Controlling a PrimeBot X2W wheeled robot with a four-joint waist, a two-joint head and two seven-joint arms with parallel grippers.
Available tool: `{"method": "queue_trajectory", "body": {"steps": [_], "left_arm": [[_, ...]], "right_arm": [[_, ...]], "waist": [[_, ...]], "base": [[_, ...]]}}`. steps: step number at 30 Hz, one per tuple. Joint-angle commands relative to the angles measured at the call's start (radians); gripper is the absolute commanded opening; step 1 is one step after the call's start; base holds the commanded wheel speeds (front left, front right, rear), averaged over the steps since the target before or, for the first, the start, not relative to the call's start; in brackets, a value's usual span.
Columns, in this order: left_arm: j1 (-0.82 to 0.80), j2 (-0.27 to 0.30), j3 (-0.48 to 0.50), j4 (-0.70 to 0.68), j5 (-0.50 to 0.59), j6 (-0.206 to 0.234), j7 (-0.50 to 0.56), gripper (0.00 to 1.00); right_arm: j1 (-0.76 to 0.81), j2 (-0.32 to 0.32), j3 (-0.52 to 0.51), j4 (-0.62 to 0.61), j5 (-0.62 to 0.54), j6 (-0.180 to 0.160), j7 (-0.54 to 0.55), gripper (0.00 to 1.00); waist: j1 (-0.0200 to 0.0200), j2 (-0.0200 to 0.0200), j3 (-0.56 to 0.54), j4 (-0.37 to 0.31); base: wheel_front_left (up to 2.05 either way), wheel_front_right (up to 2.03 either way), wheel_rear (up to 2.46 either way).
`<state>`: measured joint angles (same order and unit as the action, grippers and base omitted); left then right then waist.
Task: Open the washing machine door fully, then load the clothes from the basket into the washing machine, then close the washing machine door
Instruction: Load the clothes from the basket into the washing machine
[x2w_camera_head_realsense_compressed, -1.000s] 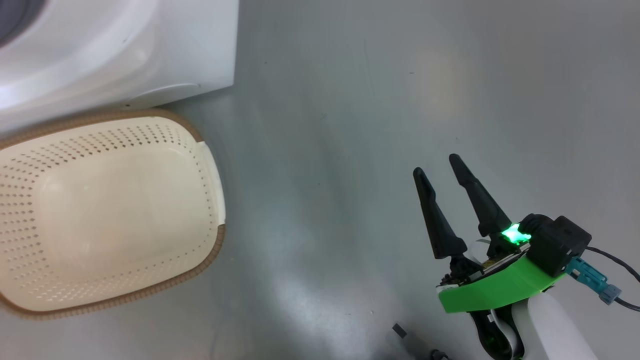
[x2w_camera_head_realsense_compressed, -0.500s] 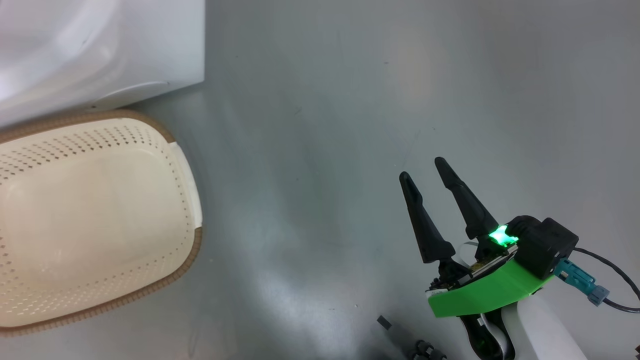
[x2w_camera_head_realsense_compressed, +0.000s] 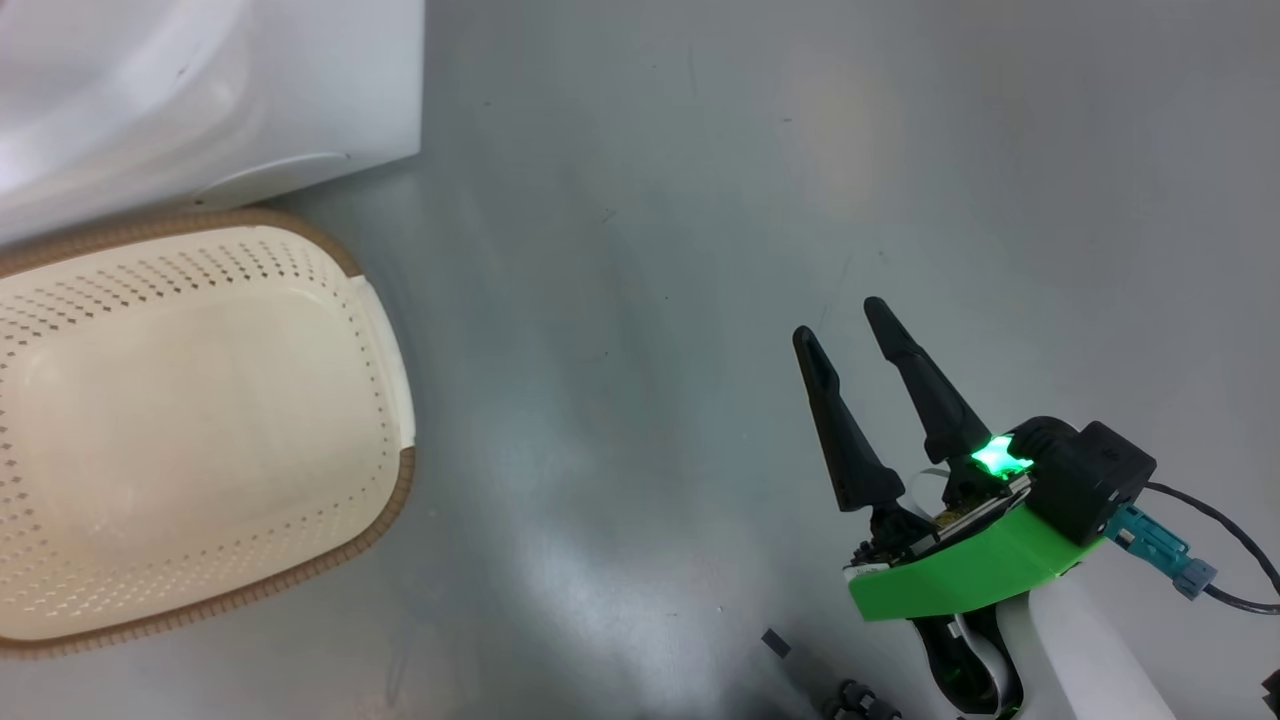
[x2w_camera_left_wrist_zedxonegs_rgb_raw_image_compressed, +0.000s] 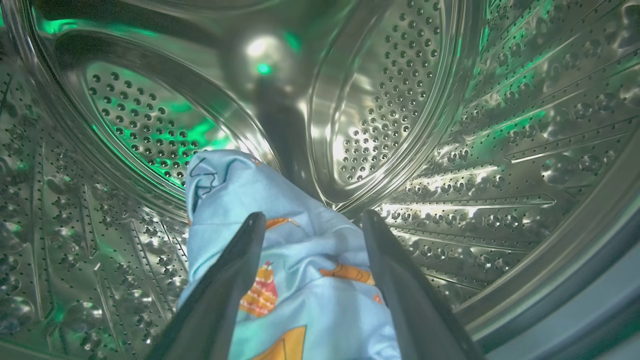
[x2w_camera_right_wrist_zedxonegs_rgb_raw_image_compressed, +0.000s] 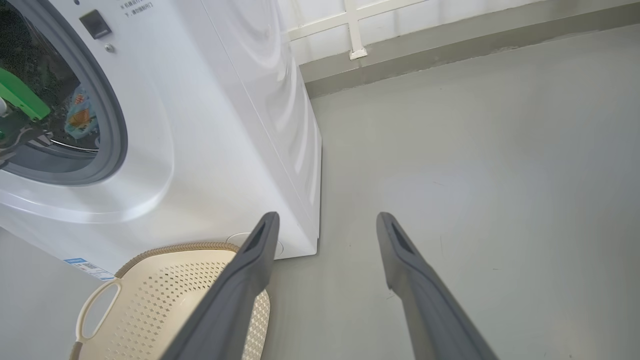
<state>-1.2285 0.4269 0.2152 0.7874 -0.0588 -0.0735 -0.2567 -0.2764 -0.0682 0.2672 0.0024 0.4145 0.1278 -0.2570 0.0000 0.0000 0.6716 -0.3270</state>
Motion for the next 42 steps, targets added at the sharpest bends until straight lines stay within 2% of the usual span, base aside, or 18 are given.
{"method": "queue_trajectory", "body": {"steps": [1, 10, 23, 32, 42], "left_arm": [[0.028, 0.047, 0.014, -0.027, -0.003, 0.004, -0.005, 1.0], [0.084, 0.006, 0.048, -0.062, -0.025, -0.003, -0.005, 1.0], [0.255, -0.098, 0.093, -0.167, -0.037, -0.032, -0.005, 1.0], [0.418, -0.192, 0.123, -0.236, -0.034, -0.045, -0.005, 1.0], [0.601, -0.26, 0.116, -0.276, -0.015, -0.054, -0.005, 1.0]], "right_arm": [[0.009, -0.002, 0.017, -0.02, -0.001, 0.003, -0.005, 1.0], [0.01, -0.01, 0.01, -0.018, -0.002, 0.003, -0.005, 1.0], [0.02, -0.028, -0.026, -0.018, -0.011, 0.003, -0.005, 1.0], [0.056, -0.06, -0.052, -0.005, -0.012, 0.003, -0.005, 1.0], [0.122, -0.099, -0.068, 0.024, -0.003, 0.003, -0.005, 1.0]], "waist": [[0.0, 0.0, -0.001, 0.003], [0.0, 0.0, -0.015, 0.024], [0.0, 0.0, -0.052, 0.082], [0.0, 0.0, -0.129, 0.134], [0.0, 0.0, -0.252, 0.171]], "base": [[0.0, 0.0, 0.0], [0.0, 0.0, 0.0], [0.0, 0.0, 0.0], [0.0, 0.0, 0.0], [0.0, 0.0, 0.0]]}}
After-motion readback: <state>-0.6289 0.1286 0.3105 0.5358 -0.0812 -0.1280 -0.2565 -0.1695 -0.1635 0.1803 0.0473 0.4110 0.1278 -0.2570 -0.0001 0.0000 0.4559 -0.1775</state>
